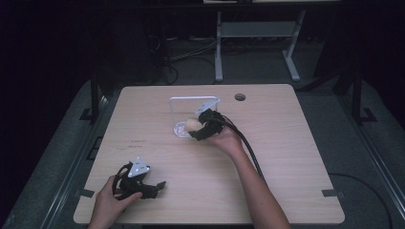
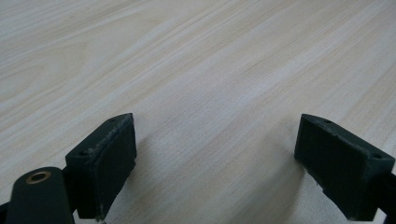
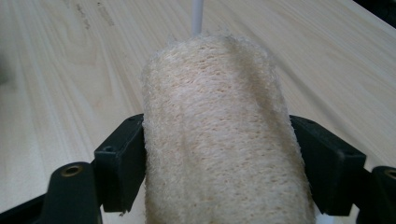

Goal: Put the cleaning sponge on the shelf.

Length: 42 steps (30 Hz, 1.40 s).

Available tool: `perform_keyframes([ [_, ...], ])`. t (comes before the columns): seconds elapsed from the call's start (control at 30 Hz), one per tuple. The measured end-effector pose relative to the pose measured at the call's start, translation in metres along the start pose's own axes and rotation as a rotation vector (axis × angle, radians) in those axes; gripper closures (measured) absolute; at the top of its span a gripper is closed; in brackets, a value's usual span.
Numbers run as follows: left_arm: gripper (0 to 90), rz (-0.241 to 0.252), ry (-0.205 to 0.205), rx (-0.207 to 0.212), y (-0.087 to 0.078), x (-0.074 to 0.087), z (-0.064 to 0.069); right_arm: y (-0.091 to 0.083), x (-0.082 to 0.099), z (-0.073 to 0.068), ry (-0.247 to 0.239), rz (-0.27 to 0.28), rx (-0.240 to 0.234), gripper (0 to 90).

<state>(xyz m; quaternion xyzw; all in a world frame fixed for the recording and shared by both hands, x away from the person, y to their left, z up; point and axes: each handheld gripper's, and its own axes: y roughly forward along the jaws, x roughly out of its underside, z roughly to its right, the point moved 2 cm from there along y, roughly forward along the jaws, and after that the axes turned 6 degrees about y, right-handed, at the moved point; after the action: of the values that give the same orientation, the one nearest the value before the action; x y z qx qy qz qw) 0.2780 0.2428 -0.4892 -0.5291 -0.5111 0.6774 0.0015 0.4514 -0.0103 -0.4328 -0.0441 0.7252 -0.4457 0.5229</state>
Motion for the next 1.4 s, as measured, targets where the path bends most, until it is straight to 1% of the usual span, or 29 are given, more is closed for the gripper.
perform_keyframes([
  [0.23, 12.1, -0.001, -0.001, -0.001, 0.0, 0.0, 0.0, 0.013, -0.001, -0.002, 0.004, -0.007, 0.014, 24.0],
  [0.33, 12.1, 0.0, -0.002, -0.001, 0.0, 0.0, 0.0, 0.02, -0.002, -0.003, -0.01, -0.011, 0.027, 24.0],
  [0.5, 12.1, 0.0, -0.002, 0.001, 0.0, 0.0, 0.0, 0.028, -0.004, -0.005, -0.019, -0.019, 0.04, 24.0],
  [0.53, 12.1, 0.0, -0.002, 0.002, 0.0, 0.0, 0.0, 0.03, -0.004, -0.005, -0.011, -0.021, 0.038, 24.0],
  [0.6, 12.1, -0.001, -0.002, 0.002, 0.0, 0.0, 0.0, 0.036, -0.005, -0.005, -0.009, -0.029, 0.038, 24.0],
  [0.67, 12.1, -0.001, -0.002, 0.002, 0.0, 0.0, 0.0, 0.038, -0.005, -0.005, -0.007, -0.032, 0.039, 24.0],
  [0.7, 12.1, 0.0, -0.002, 0.002, 0.0, 0.0, 0.0, 0.042, -0.005, -0.006, -0.007, -0.033, 0.034, 23.9],
  [0.77, 12.1, -0.001, -0.002, 0.002, 0.0, 0.0, 0.0, 0.044, -0.006, -0.006, -0.005, -0.035, 0.035, 23.9],
  [0.8, 12.1, 0.0, -0.002, 0.002, 0.0, 0.0, 0.0, 0.048, -0.007, -0.008, -0.009, -0.038, 0.036, 23.9],
  [0.93, 12.1, -0.001, -0.002, 0.002, 0.0, 0.0, 0.0, 0.051, -0.008, -0.009, -0.016, -0.039, 0.045, 23.9],
  [1.1, 12.1, -0.001, -0.002, 0.002, 0.0, 0.0, 0.0, 0.055, -0.009, -0.009, -0.023, -0.047, 0.045, 23.8],
  [1.27, 12.1, -0.001, -0.002, 0.002, 0.0, 0.0, 0.0, 0.056, -0.007, -0.007, -0.008, -0.05, 0.04, 23.7],
  [1.4, 12.1, 0.0, -0.002, 0.002, 0.0, 0.0, 0.0, 0.056, -0.007, -0.007, -0.016, -0.058, 0.047, 23.8],
])
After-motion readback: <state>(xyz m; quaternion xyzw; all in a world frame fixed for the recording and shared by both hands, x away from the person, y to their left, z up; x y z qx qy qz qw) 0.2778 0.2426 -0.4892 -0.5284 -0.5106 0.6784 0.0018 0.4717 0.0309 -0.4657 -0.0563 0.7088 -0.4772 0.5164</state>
